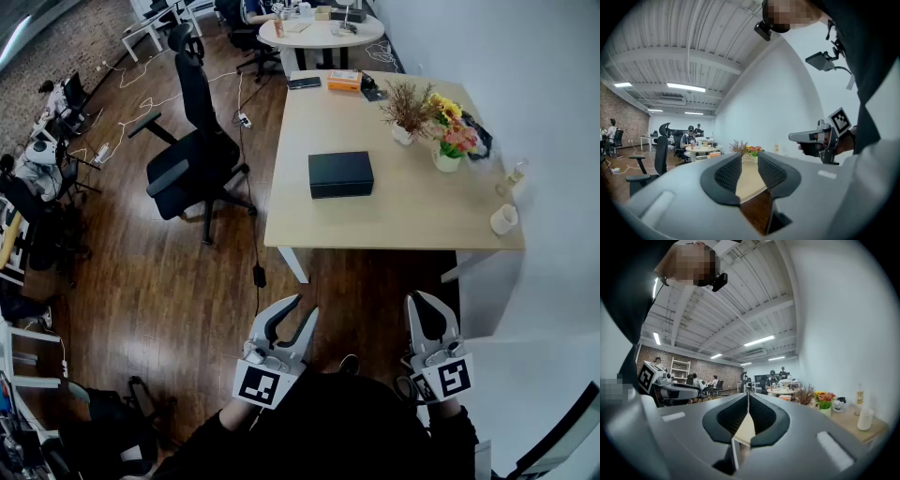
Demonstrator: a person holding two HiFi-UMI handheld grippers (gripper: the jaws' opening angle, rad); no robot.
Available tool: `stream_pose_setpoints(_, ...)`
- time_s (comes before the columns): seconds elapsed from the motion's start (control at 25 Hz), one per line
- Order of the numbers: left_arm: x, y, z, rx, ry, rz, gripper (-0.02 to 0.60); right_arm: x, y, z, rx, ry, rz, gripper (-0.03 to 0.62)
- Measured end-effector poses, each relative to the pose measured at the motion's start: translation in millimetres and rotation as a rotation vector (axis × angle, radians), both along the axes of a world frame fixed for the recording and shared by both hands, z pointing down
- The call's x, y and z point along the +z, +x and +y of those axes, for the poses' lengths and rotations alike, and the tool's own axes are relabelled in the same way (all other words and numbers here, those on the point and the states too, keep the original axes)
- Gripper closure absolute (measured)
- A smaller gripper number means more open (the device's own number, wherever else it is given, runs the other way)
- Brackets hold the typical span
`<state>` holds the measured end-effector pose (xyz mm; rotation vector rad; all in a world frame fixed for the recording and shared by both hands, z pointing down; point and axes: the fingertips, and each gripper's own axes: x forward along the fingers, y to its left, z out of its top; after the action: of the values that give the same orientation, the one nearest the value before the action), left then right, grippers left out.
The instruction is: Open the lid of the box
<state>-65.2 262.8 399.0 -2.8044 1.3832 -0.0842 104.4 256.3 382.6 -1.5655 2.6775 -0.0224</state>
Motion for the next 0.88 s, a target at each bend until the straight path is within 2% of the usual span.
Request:
stream_pose_setpoints(0.2, 5, 21, -15, -0.032, 0.002, -0.036, 0.492, 12, 24, -15, -0.021, -0.04, -0.02, 0.582)
stream_pose_setpoints(0.44, 25, -9, -62, -0.133, -0.028, -0.107, 0.489, 38, 38, -52, -0.01, -0.091, 0.002, 0.582)
stream_pose_setpoints(0.52, 40, -17, -89, -0.151, -0.047, -0.123, 0.463, 48, 45, -74, 0.029, -0.103, 0.021, 0.575)
stream_pose_setpoints(0.6, 55, -19, -121, -0.141, -0.069, -0.126, 0.421, 56, 52, -99, 0.079, -0.112, 0.038, 0.547)
stream_pose_setpoints(0.72, 78, -19, -173, -0.105, -0.105, -0.144, 0.367, 66, 52, -140, 0.13, -0.136, 0.065, 0.46)
stream_pose_setpoints(0.8, 95, -19, -211, -0.082, -0.145, -0.147, 0.365, 69, 46, -171, 0.146, -0.157, 0.097, 0.428)
stream_pose_setpoints(0.88, 113, -17, -245, -0.054, -0.195, -0.142, 0.365, 71, 36, -201, 0.138, -0.173, 0.171, 0.394)
